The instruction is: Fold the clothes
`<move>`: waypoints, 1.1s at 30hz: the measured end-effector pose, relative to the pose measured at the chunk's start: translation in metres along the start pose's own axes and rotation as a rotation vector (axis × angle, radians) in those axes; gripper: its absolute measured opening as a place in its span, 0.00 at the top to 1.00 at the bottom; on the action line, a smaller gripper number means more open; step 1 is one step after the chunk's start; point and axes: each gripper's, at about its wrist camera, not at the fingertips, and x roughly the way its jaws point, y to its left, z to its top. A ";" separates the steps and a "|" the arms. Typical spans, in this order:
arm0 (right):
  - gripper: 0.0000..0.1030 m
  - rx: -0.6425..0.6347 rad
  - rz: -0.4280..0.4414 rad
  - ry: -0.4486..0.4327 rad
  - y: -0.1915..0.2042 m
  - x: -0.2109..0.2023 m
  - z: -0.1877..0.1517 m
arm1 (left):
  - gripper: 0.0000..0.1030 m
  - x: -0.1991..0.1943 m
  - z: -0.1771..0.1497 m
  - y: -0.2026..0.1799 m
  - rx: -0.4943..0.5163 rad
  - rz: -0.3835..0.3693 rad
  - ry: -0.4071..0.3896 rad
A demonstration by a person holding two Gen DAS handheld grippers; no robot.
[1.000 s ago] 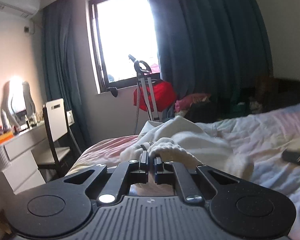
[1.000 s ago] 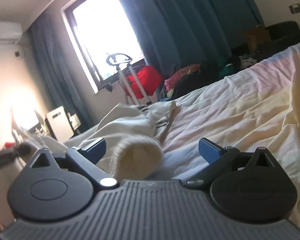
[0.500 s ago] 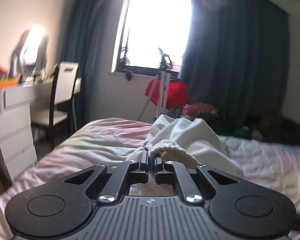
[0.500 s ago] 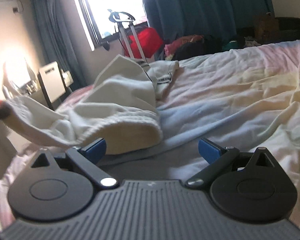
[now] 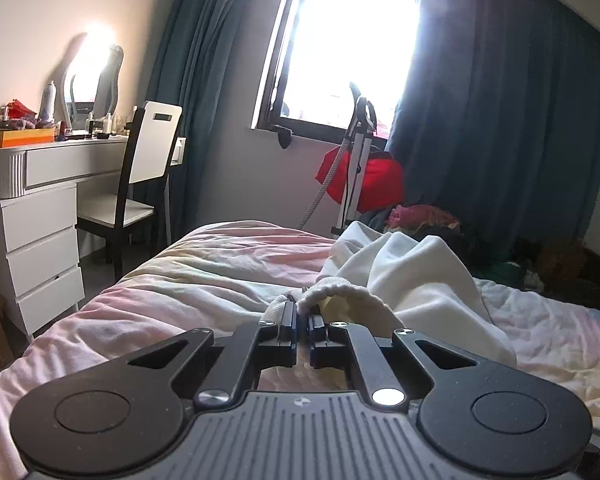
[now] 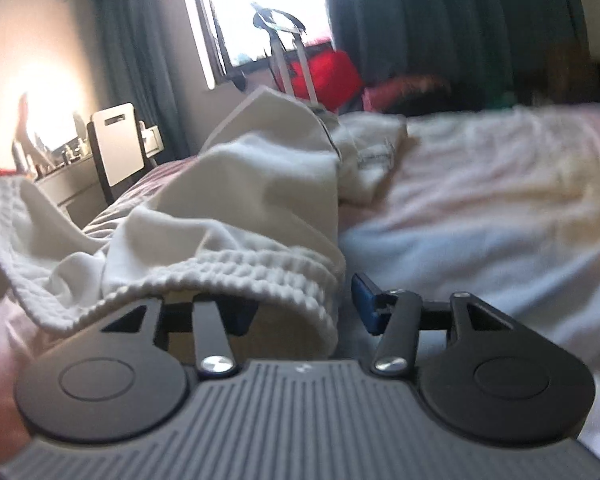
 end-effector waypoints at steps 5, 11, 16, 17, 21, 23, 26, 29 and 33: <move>0.66 -0.015 -0.018 0.000 -0.001 -0.004 0.007 | 0.94 -0.003 -0.002 -0.002 0.009 -0.005 -0.002; 0.88 0.042 -0.001 -0.050 -0.004 -0.036 0.029 | 0.94 -0.007 -0.004 0.007 -0.034 -0.015 0.026; 0.89 0.010 -0.013 -0.140 0.005 -0.099 0.049 | 0.94 -0.020 0.001 0.027 -0.188 -0.110 0.033; 0.89 0.011 -0.014 -0.142 0.006 -0.111 0.051 | 0.94 -0.024 0.002 0.030 -0.200 -0.116 0.025; 0.88 -0.032 -0.034 -0.032 0.011 -0.134 0.045 | 0.94 -0.030 0.002 0.033 -0.187 -0.096 0.037; 0.88 -0.053 -0.044 0.066 0.015 -0.133 0.035 | 0.94 -0.029 -0.003 0.032 -0.168 -0.073 0.069; 0.88 -0.084 -0.059 0.166 0.022 -0.129 0.017 | 0.92 -0.026 -0.014 0.033 -0.139 -0.045 0.120; 0.87 -0.123 -0.076 0.205 0.028 -0.124 0.007 | 0.90 -0.024 -0.021 0.036 -0.128 -0.031 0.175; 0.84 -0.105 -0.069 0.229 0.025 -0.125 0.006 | 0.88 -0.027 -0.022 0.048 -0.183 -0.054 0.227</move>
